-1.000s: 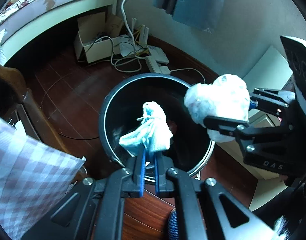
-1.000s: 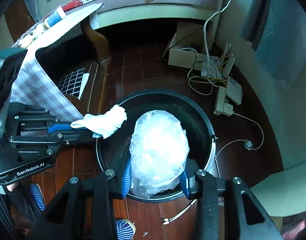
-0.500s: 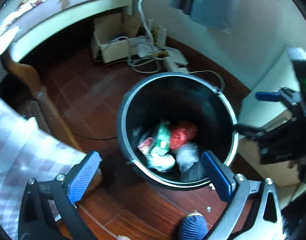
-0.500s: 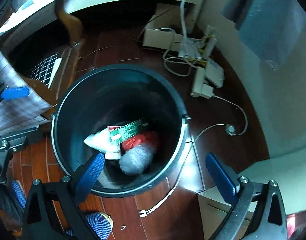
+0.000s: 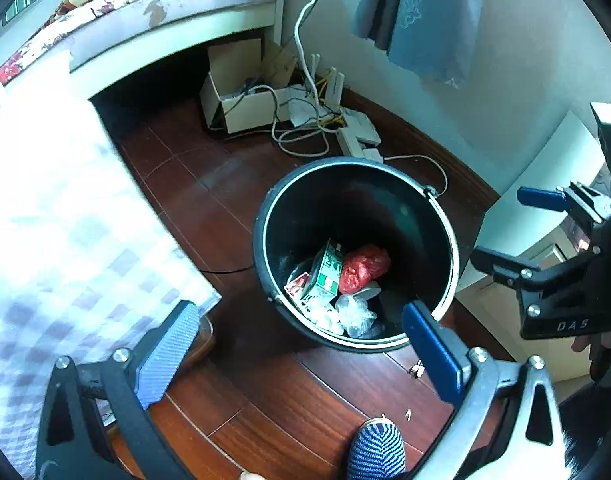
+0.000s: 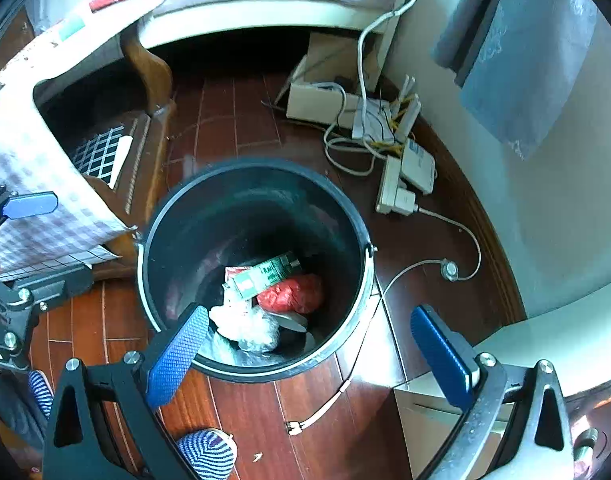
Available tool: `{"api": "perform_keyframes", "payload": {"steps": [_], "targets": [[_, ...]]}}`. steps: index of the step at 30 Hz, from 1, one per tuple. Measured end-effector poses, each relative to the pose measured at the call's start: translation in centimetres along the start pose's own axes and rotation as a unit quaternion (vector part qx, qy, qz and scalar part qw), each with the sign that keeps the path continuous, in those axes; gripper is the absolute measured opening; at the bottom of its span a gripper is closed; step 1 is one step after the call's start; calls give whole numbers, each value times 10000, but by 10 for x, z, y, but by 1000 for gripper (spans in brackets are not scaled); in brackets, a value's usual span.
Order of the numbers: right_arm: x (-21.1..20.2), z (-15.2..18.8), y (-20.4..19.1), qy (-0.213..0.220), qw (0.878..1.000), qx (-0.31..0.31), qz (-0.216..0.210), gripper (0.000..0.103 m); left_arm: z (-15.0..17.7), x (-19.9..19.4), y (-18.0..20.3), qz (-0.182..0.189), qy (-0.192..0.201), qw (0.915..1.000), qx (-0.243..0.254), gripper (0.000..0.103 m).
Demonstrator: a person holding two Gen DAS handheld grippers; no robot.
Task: Collect trash
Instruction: 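Move both tools back over the bed toward the remaining items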
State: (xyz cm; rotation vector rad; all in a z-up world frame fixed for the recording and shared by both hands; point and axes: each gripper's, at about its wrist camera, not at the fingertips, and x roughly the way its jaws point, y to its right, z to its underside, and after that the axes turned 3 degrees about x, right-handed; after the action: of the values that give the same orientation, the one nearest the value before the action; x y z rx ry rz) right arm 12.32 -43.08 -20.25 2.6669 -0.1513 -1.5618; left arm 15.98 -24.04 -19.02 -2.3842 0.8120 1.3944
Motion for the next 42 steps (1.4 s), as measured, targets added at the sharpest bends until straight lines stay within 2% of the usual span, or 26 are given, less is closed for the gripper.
{"api": "perform_keyframes", "payload": {"steps": [5, 8, 12, 23, 27, 33, 42], "targets": [[-29, -5, -12, 224, 9997, -30, 14, 102, 5, -28, -5, -83, 176, 9998, -15, 102], [-46, -8, -20, 347, 9993, -76, -128, 102, 9, -44, -9, -192, 248, 9995, -15, 102], [-68, -12, -35, 546, 9982, -194, -147, 102, 17, -66, -22, -284, 340, 9988, -198, 102], [-103, -25, -87, 875, 9940, -553, -339, 102, 33, -119, -55, -648, 778, 9937, -489, 102], [-111, -37, -110, 1019, 9915, -653, -476, 102, 40, -137, -74, -894, 898, 9900, -625, 102], [-118, -60, -149, 1161, 9866, -776, -849, 102, 56, -165, -122, -1269, 1054, 9807, -1047, 102], [-127, -90, -239, 1464, 9718, -1248, -1364, 102, 91, -205, -193, -2003, 1354, 9551, -1710, 101]]}}
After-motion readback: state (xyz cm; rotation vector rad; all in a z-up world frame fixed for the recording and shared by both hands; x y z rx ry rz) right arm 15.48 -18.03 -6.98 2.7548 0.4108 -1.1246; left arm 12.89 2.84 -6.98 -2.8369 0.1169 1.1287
